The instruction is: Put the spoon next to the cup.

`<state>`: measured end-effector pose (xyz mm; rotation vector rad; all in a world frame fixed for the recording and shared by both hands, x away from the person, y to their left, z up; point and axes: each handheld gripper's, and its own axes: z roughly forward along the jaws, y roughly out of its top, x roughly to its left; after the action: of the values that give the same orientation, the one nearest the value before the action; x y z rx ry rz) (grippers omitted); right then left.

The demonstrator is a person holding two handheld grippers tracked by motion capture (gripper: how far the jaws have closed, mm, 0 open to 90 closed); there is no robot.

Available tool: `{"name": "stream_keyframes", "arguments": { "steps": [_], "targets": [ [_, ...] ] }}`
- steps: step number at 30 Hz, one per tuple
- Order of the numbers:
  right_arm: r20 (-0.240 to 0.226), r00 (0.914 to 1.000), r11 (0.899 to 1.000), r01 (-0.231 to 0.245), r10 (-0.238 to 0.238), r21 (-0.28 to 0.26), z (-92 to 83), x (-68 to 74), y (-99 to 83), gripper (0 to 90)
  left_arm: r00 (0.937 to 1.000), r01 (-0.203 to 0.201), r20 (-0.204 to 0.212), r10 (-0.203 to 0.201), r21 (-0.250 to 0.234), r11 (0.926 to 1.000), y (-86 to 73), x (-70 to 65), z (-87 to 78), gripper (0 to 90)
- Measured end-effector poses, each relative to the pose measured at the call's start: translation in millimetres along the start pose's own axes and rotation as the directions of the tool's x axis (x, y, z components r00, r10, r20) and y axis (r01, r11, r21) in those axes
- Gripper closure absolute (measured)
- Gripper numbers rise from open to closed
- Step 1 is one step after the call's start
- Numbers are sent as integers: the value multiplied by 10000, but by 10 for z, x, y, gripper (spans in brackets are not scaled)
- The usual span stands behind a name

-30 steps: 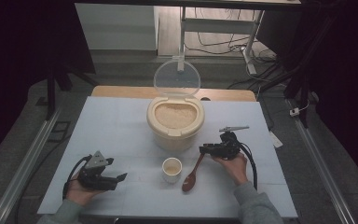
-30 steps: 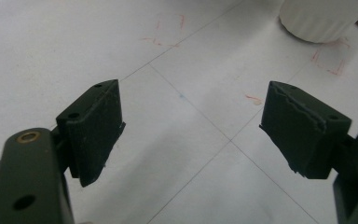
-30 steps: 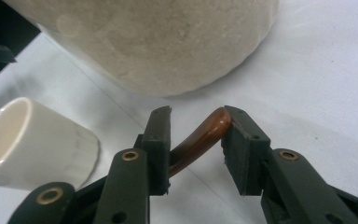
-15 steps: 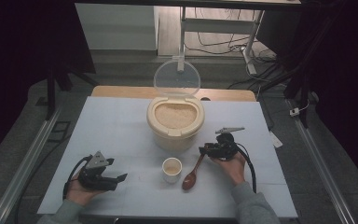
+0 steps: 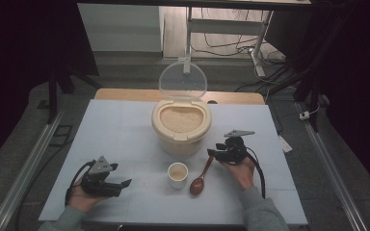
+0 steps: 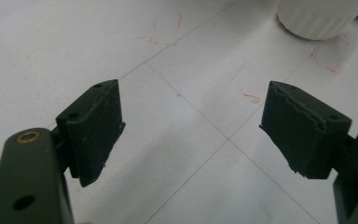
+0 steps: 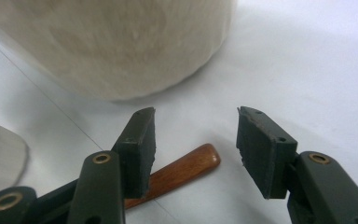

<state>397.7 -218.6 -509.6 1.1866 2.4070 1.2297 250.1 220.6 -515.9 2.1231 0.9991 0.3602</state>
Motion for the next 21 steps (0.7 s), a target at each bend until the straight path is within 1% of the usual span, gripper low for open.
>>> {"name": "stream_keyframes", "arguments": {
  "steps": [2, 4, 9, 12, 14, 16, 17, 21],
  "targets": [
    [-168, 9998, 9999, 40, -42, -132, -82, -9, -1, 483, 10000, 5, -1, -5, 1, 10000, 1, 0, 1, 204],
    [-293, 9993, 9994, 213, -222, -286, -164, -4, -12, 487, 10000, 14, -2, -14, -7, 10000, 1, 0, 0, 204],
    [-349, 9946, 9941, 955, -973, -507, -373, 56, -48, 484, 10000, 18, -11, -18, -3, 10000, 0, -3, 1, 203],
    [-270, 9891, 9884, 1435, -1450, -496, -499, 97, -83, 482, 10000, 63, -8, -63, -20, 10000, -1, 0, 2, 203],
    [-373, 9869, 9861, 1543, -1567, -610, -573, 117, -113, 479, 10000, 45, -3, -45, -19, 10000, -1, -1, 1, 203],
    [-375, 9848, 9835, 1666, -1695, -704, -645, 133, -145, 478, 10000, 51, 2, -51, -34, 10000, -1, -3, -1, 203],
    [-507, 9837, 9824, 1683, -1727, -807, -671, 138, -164, 477, 10000, 58, -2, -58, -37, 10000, -1, -2, -2, 203],
    [-447, 9796, 9780, 1916, -1957, -823, -786, 166, -244, 475, 10000, 64, -7, -64, -48, 10000, -1, -1, -3, 203]
  ]
}}
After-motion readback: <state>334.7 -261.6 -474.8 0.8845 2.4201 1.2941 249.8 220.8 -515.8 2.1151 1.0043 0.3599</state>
